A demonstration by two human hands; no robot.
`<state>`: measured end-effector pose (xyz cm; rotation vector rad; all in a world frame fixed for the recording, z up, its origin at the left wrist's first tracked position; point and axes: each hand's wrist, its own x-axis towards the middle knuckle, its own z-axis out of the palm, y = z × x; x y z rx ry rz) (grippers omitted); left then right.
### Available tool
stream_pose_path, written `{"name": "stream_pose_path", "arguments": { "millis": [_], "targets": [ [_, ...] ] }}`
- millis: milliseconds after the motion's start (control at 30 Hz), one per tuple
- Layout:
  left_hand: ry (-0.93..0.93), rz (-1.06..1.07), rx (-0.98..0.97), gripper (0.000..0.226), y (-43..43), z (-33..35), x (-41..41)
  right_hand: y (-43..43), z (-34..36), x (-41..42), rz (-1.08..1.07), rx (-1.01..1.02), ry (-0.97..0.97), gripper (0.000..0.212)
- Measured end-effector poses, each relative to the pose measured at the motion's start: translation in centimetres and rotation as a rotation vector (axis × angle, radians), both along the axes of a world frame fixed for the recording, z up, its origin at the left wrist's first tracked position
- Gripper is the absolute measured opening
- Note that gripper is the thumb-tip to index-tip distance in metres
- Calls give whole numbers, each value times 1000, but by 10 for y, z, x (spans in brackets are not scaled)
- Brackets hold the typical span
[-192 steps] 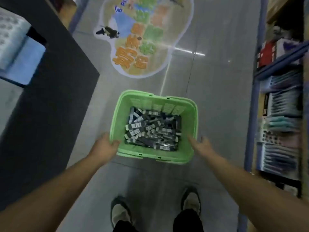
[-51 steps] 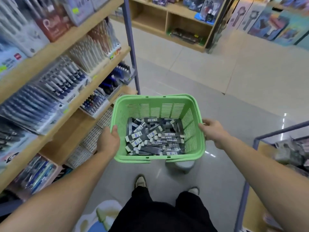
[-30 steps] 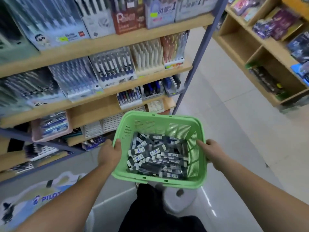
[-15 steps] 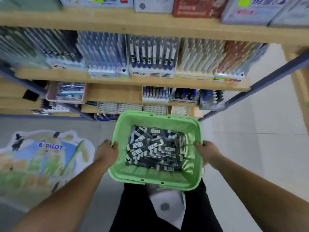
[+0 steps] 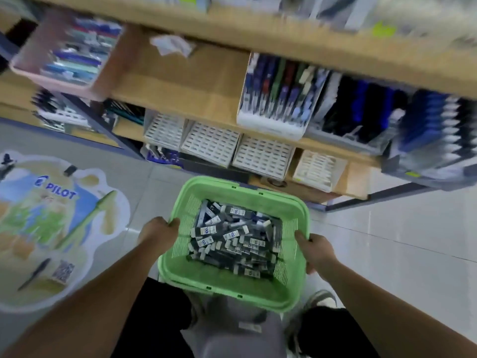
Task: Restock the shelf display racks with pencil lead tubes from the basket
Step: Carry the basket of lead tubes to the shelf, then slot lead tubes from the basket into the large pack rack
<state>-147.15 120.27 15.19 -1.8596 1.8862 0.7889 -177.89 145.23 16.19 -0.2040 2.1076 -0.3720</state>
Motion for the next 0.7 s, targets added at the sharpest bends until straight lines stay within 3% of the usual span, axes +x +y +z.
{"name": "stream_pose_path", "arguments": {
  "millis": [333, 500, 700],
  "targets": [
    [32, 17, -68, 60, -20, -202, -7, -20, -216, 15, -135, -162, 161, 44],
    [74, -43, -167, 52, -28, -226, -18, -23, -256, 8, -165, -220, 231, 41],
    [48, -69, -128, 43, -18, -222, -4, -19, -259, 9, -105, -281, 112, 39]
  ]
}}
